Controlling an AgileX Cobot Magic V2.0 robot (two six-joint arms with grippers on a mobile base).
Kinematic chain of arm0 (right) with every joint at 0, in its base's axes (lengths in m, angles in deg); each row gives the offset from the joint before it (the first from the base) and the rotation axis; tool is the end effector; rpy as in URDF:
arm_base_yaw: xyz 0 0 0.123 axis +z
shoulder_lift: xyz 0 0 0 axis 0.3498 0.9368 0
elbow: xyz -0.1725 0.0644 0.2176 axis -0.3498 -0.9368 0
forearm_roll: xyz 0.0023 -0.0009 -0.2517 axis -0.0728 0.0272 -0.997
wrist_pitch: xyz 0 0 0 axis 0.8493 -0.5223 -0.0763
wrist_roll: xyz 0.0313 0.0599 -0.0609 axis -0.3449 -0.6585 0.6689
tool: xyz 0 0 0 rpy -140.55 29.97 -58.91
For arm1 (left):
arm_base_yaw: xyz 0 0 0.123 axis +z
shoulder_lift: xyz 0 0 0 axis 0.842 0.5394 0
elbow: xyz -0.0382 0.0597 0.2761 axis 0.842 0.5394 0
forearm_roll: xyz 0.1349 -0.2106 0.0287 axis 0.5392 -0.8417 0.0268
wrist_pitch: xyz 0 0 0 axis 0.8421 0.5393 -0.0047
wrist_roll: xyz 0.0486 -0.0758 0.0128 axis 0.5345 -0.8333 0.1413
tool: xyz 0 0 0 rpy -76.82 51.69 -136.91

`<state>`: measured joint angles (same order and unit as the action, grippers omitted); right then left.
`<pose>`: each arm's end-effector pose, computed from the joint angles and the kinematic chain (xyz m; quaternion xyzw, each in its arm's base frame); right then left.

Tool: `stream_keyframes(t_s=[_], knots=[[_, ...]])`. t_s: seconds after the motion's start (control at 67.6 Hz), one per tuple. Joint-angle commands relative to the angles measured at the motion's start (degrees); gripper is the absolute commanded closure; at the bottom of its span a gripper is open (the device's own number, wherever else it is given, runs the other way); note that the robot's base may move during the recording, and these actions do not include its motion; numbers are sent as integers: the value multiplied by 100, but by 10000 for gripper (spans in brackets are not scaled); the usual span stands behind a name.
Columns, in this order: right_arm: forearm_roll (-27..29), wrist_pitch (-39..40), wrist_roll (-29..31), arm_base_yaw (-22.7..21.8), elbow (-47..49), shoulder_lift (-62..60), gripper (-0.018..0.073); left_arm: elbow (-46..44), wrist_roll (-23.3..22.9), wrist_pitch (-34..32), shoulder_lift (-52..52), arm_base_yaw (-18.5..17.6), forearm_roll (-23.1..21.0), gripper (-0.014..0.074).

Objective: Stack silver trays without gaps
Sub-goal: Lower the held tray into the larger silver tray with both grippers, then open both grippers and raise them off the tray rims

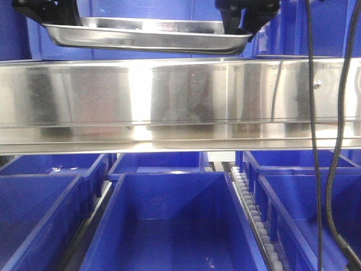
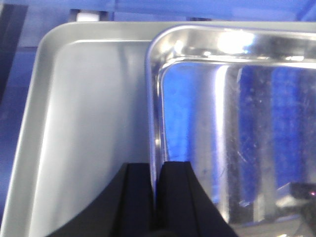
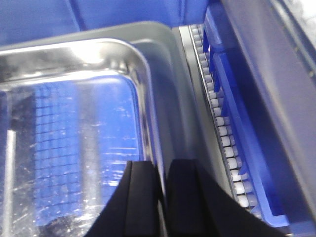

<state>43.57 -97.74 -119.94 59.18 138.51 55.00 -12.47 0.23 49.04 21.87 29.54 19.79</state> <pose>0.3143 0.2009 0.3063 0.0902 0.9254 0.0297 0.3668 0.3165 -0.1438 0.3266 0.0038 0.9303 -0.0528 0.3628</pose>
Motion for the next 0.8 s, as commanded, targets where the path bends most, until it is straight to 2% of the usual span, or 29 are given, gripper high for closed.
stream_keyframes(t_s=[0.0,0.104,0.163,0.252,0.311,0.636,0.784], knots=[[54,2025,-1,85,114,-15,564,-82,-214,-391,-11,-18,-365,468],[54,1948,177,35,114,-15,446,-82,-237,-316,-11,126,-375,297],[54,1892,216,8,114,-15,370,-82,-237,-242,-11,191,-375,234],[54,1814,216,-27,114,-15,259,-82,-237,-171,-11,256,-375,183],[54,1758,216,-35,114,-15,221,-82,-237,-130,-11,256,-333,183],[-12,1395,228,-49,114,-15,209,-82,-237,-56,-11,256,72,184],[-21,1260,228,-49,114,-15,209,-82,-237,0,-11,256,73,189]])
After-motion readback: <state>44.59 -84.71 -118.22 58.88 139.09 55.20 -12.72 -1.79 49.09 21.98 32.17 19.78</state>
